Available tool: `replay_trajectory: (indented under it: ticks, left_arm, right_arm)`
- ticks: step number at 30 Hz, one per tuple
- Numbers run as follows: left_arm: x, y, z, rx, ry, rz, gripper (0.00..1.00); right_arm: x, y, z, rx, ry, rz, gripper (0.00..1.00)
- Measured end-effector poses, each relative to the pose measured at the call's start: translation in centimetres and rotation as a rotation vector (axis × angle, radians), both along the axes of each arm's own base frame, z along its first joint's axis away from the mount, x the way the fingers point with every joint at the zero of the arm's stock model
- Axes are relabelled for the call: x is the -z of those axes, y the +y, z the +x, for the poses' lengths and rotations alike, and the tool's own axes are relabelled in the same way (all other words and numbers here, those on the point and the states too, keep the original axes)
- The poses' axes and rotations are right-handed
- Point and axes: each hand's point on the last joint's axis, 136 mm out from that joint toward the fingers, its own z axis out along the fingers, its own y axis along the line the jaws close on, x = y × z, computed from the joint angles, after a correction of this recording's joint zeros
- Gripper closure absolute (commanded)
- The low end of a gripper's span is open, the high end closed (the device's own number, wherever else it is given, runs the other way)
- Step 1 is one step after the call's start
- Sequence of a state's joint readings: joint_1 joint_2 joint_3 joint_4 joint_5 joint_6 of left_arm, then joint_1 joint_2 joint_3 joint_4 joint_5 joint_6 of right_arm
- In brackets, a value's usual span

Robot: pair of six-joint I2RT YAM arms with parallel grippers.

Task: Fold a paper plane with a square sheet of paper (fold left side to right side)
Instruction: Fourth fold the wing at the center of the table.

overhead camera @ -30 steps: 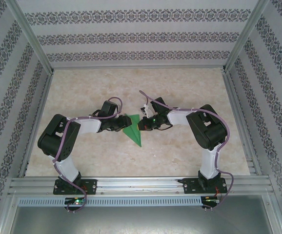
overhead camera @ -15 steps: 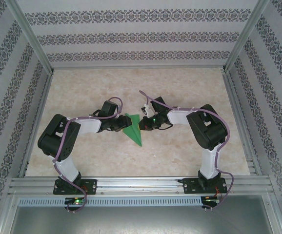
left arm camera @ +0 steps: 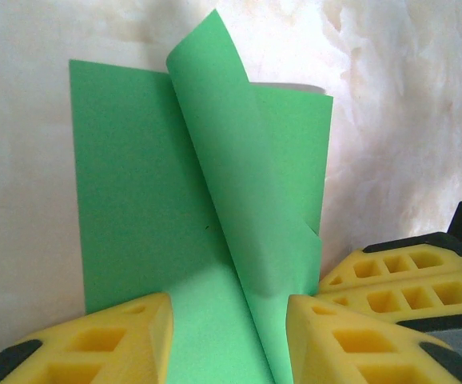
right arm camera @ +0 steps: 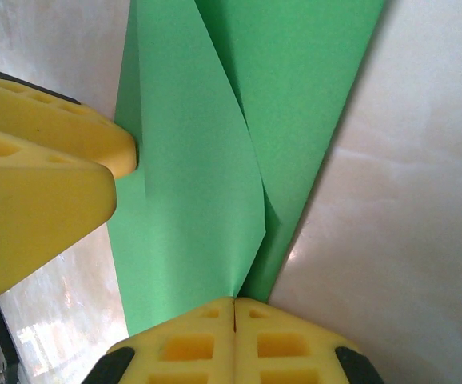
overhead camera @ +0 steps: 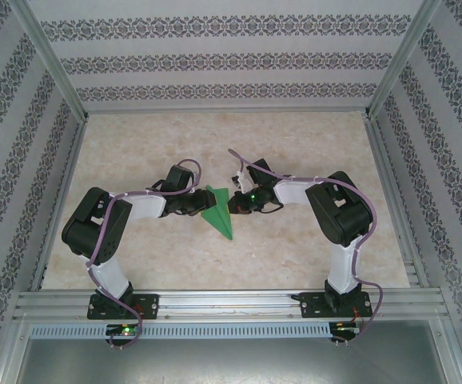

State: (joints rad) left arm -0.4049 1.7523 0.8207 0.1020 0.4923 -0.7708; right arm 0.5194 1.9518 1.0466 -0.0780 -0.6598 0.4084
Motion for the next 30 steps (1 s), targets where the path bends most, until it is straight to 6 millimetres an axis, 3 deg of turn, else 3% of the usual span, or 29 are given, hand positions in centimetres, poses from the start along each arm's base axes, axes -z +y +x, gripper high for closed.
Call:
replay_trajectory:
  ticks: [30]
  left_arm:
    - [0.00, 0.00, 0.00, 0.000, 0.000, 0.000, 0.58]
  right_arm:
    - [-0.12, 0.11, -0.51, 0.000, 0.000, 0.004, 1.00]
